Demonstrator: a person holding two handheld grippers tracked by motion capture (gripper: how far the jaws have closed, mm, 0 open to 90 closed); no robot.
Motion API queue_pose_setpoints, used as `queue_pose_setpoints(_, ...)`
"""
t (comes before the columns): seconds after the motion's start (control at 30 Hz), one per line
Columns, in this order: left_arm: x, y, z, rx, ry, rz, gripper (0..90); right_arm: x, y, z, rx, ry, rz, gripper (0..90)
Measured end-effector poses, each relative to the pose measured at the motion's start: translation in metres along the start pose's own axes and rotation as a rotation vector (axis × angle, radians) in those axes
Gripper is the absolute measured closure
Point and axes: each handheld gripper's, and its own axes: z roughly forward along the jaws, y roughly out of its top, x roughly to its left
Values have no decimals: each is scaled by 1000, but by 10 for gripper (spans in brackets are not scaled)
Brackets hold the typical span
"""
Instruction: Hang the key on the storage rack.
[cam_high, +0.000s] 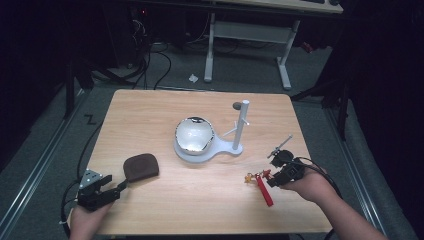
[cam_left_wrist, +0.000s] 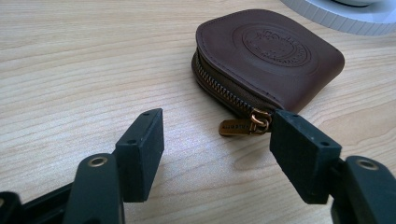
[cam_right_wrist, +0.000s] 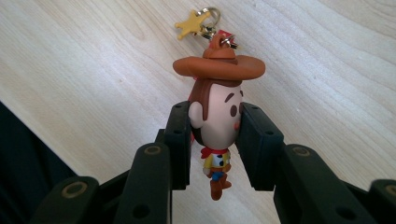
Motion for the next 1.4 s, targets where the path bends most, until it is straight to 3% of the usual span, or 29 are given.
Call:
queue_pose_setpoints(0.27, 0, 0, 0, -3, -2, -2, 355, 0, -3, -19, -12, 2, 13, 668)
queue_pose_setpoints(0.3, 0, 0, 0, -3, -2, -1, 355, 1, -4, -22, -10, 3, 34, 668)
queue_pose_setpoints(0.37, 0, 0, 0, -3, -2, 1, 355, -1, -5, -26, -19, 1, 17, 668)
queue_pose_setpoints(0.83, -1, 0, -1, -7, -6, 2, 355, -1, -13, -50, -33, -19, 38, 669)
queue_pose_setpoints(1.4, -1, 0, -1, -6, -5, 3, 356, 0, -12, -81, -43, -10, 52, 672)
